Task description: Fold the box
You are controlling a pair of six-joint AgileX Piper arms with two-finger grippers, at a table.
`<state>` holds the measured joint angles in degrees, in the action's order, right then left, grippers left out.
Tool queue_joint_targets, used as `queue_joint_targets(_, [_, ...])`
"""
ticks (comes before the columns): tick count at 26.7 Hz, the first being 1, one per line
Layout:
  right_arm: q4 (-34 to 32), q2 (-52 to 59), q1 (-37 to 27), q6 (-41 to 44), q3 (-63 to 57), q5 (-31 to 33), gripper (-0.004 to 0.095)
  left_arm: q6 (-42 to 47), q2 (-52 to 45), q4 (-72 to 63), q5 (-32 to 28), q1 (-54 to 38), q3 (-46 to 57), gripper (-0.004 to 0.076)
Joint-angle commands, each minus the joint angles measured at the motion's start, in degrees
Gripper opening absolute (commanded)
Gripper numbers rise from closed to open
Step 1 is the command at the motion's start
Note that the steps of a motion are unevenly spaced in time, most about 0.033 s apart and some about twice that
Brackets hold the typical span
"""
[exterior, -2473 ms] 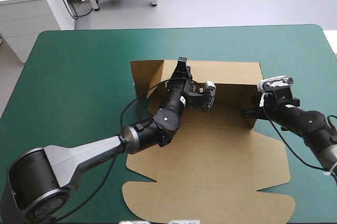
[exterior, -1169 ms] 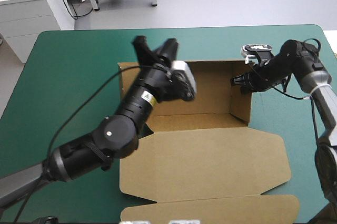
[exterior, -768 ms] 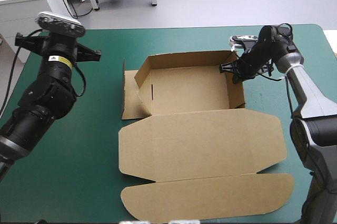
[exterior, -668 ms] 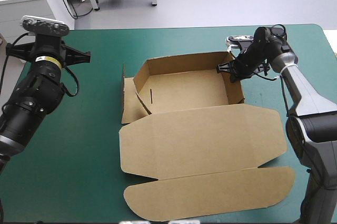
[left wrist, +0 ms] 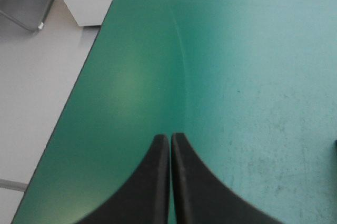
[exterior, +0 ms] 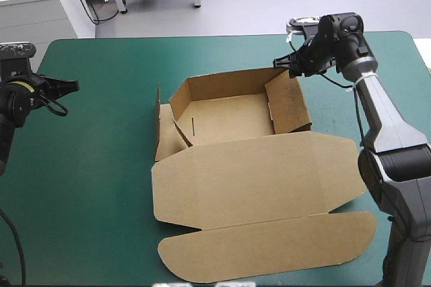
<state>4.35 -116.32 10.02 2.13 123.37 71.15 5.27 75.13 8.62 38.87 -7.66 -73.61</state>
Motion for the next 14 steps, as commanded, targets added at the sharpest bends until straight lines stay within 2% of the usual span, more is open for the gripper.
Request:
queue_joint_targets(1, [-1.68, 9.1, -0.32, 1.22, 3.31, 0.5, 0.0471, -1.52, 0.46, -6.35, -2.06, -3.08, -1.7, -0.0006])
queue_joint_targets(2, [-1.66, 10.66, -0.41, 1.75, 2.54, 0.5, 0.0526, -2.84, 1.12, -9.69, -1.02, -4.4, -1.7, -0.0006])
queue_joint_targets(4, [-1.55, 12.64, -0.79, 1.73, 1.07, 0.5, 0.056, -6.53, 1.89, -14.44, 0.51, -5.73, -1.7, -0.0006])
queue_joint_targets(7, [-1.14, 14.04, -0.8, 1.23, -1.31, 0.5, 0.0563, -13.14, 3.09, -22.72, 4.05, -7.9, -1.7, -0.0006])
queue_joint_targets(14, [-1.14, 12.8, -0.8, -2.13, -9.1, 0.4, 0.0563, -21.81, 5.72, -41.37, 10.36, -13.44, -1.7, -0.0006])
